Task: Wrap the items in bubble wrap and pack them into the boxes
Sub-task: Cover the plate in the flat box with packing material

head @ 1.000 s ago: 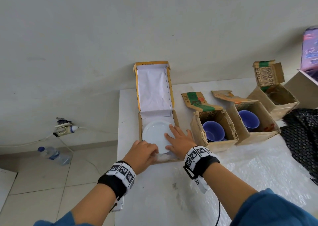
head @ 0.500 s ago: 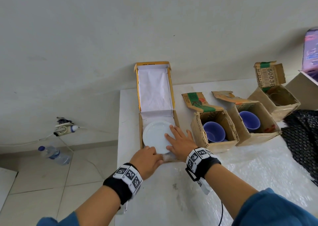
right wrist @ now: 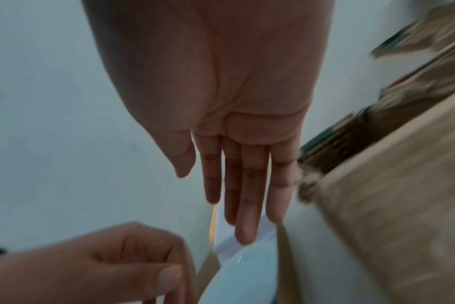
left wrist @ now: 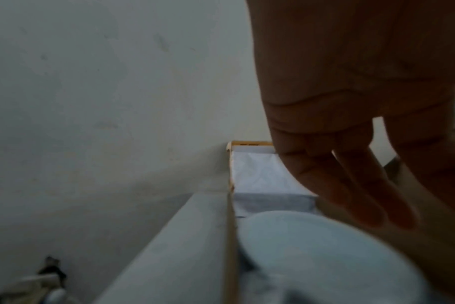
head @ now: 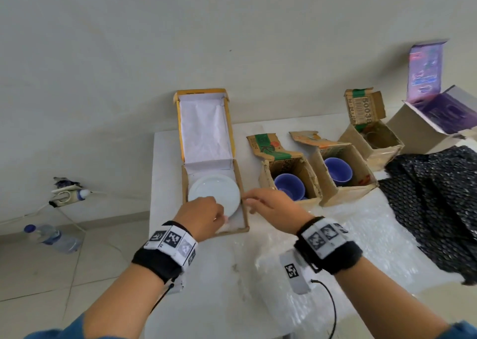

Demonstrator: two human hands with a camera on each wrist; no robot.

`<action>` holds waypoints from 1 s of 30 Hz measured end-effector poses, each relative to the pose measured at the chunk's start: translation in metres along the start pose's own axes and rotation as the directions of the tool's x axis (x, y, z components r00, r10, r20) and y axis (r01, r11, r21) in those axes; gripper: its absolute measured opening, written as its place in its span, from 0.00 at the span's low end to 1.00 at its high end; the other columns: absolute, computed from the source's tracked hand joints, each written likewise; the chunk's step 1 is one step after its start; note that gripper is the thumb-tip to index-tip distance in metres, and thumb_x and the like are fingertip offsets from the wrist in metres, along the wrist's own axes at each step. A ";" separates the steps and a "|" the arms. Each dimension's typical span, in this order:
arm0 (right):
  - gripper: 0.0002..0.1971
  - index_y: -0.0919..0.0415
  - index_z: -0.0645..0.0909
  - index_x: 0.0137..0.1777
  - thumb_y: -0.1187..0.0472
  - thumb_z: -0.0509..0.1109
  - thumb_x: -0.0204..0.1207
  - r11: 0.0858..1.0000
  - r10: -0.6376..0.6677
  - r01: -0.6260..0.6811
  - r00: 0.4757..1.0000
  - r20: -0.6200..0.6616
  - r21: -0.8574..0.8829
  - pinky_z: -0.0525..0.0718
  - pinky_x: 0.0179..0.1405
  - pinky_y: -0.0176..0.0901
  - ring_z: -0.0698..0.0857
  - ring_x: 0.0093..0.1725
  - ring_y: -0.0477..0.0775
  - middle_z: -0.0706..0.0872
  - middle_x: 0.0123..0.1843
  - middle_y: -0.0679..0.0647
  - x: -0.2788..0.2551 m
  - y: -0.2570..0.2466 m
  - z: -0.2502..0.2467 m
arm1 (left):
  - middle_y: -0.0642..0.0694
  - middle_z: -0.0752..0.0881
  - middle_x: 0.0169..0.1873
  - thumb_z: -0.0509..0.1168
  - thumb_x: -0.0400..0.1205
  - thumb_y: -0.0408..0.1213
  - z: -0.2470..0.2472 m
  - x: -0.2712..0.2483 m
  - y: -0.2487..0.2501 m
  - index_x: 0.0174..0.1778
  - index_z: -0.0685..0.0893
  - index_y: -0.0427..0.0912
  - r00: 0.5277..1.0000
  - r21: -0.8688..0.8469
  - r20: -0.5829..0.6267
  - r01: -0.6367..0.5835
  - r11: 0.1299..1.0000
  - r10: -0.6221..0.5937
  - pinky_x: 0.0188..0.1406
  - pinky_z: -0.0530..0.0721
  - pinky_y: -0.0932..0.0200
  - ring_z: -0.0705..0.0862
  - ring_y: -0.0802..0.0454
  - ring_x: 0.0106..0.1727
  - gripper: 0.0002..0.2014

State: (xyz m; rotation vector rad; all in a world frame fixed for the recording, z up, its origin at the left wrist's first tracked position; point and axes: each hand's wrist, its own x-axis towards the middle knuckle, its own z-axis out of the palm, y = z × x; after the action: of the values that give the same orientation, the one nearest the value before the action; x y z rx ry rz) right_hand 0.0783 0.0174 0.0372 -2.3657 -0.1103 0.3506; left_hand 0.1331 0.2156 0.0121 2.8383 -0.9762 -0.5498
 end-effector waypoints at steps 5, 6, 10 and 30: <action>0.06 0.56 0.83 0.47 0.56 0.67 0.80 0.978 0.208 -0.209 0.977 -0.038 -0.027 0.81 0.46 0.39 0.85 0.40 0.44 0.86 0.41 0.48 -0.068 0.072 -0.055 | 0.54 0.82 0.43 0.62 0.81 0.51 0.004 0.008 0.074 0.44 0.83 0.50 0.981 -0.313 -0.131 -0.181 0.932 0.146 0.45 0.83 0.53 0.82 0.54 0.43 0.10; 0.03 0.54 0.82 0.45 0.56 0.70 0.78 0.963 0.255 -0.259 0.965 -0.061 -0.070 0.79 0.45 0.38 0.83 0.38 0.43 0.85 0.40 0.47 -0.080 0.092 -0.061 | 0.56 0.82 0.43 0.63 0.80 0.51 0.010 0.013 0.091 0.45 0.82 0.51 0.978 -0.331 -0.125 -0.199 0.923 0.166 0.45 0.82 0.54 0.82 0.55 0.44 0.09; 0.14 0.49 0.81 0.54 0.48 0.76 0.71 0.850 0.455 -0.463 0.886 -0.092 -0.250 0.77 0.53 0.37 0.79 0.50 0.48 0.79 0.48 0.48 -0.116 0.167 -0.065 | 0.55 0.82 0.52 0.65 0.80 0.50 0.039 0.035 0.152 0.55 0.81 0.50 0.980 -0.362 -0.066 -0.197 0.911 0.185 0.50 0.78 0.59 0.81 0.55 0.52 0.11; 0.12 0.54 0.86 0.55 0.55 0.75 0.73 0.997 -0.035 0.011 0.952 -0.305 -0.080 0.73 0.48 0.30 0.77 0.44 0.41 0.81 0.46 0.45 -0.131 0.203 -0.074 | 0.49 0.85 0.42 0.73 0.75 0.41 0.065 0.060 0.228 0.46 0.81 0.52 0.991 -0.794 -0.016 0.071 0.603 -0.137 0.51 0.84 0.58 0.84 0.53 0.45 0.08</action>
State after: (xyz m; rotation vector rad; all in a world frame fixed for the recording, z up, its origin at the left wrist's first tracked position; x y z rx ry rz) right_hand -0.0306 -0.2034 -0.0210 -2.4625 -0.0051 -0.0359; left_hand 0.0219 0.0001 -0.0211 2.0663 -0.3728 -0.6672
